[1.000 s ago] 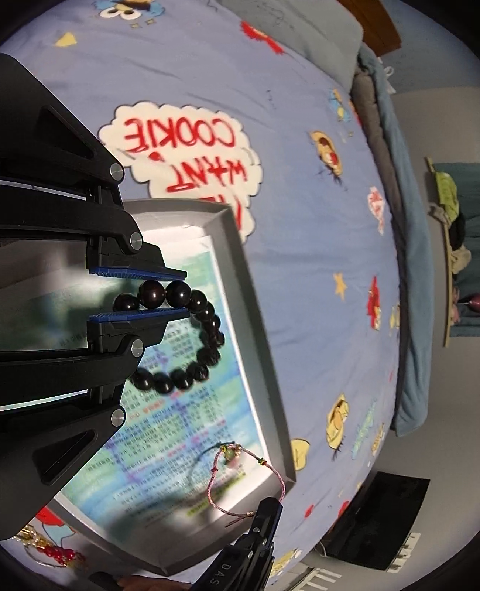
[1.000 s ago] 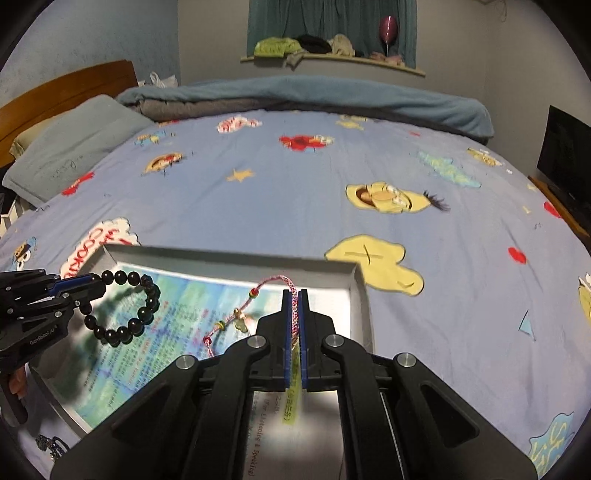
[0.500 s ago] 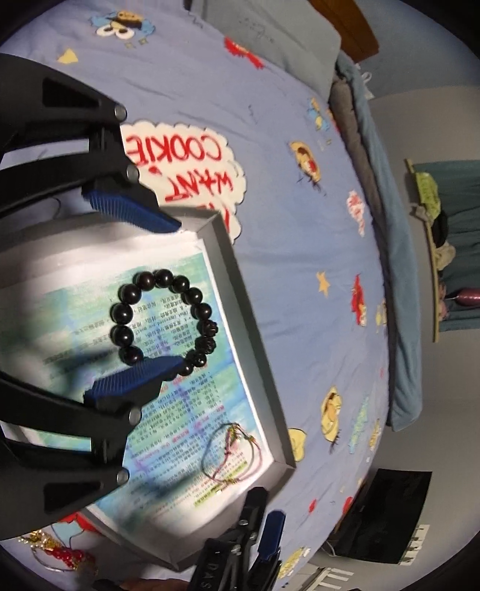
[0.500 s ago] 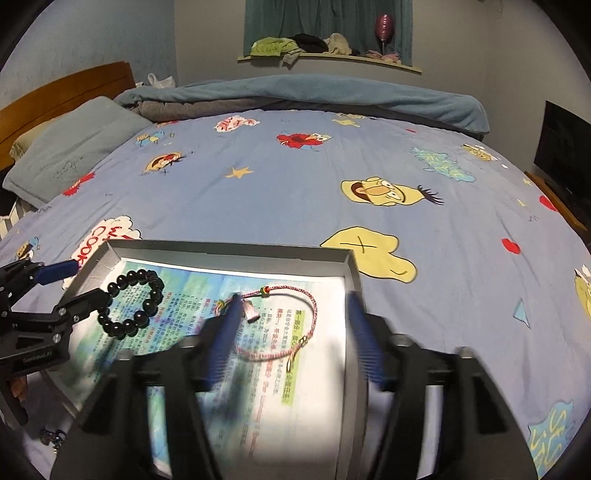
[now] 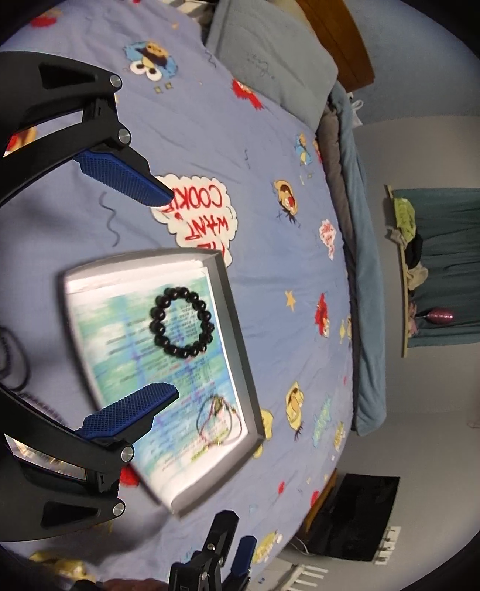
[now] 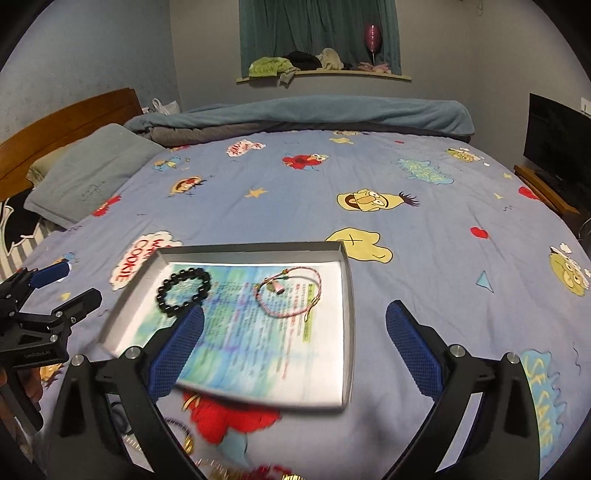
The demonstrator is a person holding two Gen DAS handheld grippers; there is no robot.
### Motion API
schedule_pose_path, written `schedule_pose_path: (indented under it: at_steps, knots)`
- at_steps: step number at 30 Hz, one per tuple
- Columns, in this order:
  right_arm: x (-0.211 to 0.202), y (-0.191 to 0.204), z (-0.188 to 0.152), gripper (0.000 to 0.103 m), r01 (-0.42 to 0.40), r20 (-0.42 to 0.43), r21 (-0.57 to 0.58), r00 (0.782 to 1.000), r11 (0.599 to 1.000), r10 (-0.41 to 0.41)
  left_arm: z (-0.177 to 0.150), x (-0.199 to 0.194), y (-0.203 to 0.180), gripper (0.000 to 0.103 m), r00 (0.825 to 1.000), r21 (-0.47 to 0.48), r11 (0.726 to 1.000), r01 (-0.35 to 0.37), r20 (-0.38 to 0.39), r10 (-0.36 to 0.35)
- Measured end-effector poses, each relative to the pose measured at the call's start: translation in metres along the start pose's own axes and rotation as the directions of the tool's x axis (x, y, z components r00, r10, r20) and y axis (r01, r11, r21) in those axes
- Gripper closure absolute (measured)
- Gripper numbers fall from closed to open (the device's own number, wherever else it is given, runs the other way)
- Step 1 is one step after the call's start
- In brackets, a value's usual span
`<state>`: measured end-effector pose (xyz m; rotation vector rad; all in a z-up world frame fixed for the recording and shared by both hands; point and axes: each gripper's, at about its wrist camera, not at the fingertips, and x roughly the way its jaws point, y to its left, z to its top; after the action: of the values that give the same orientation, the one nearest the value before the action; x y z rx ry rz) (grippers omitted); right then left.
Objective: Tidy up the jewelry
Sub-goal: 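Lift both tools out of the tray back toward the loose jewelry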
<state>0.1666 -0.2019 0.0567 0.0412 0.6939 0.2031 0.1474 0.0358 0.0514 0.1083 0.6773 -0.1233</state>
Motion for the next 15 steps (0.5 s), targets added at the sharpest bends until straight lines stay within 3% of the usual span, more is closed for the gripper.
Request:
schedule_pose_path:
  at_steps: [6, 15]
  knots:
    - [-0.040, 0.006, -0.019, 0.006, -0.003, 0.015, -0.017, 1.000, 1.000, 0.003, -0.023, -0.045, -0.002, 0.006, 1.000, -0.013, 1.000, 0.020, 0.024, -0.019]
    - [-0.073, 0.009, -0.055, 0.006, 0.013, 0.018, -0.035, 1.000, 0.999, -0.013, -0.066, -0.075, -0.004, 0.006, 1.000, -0.041, 0.999, 0.016, 0.001, -0.016]
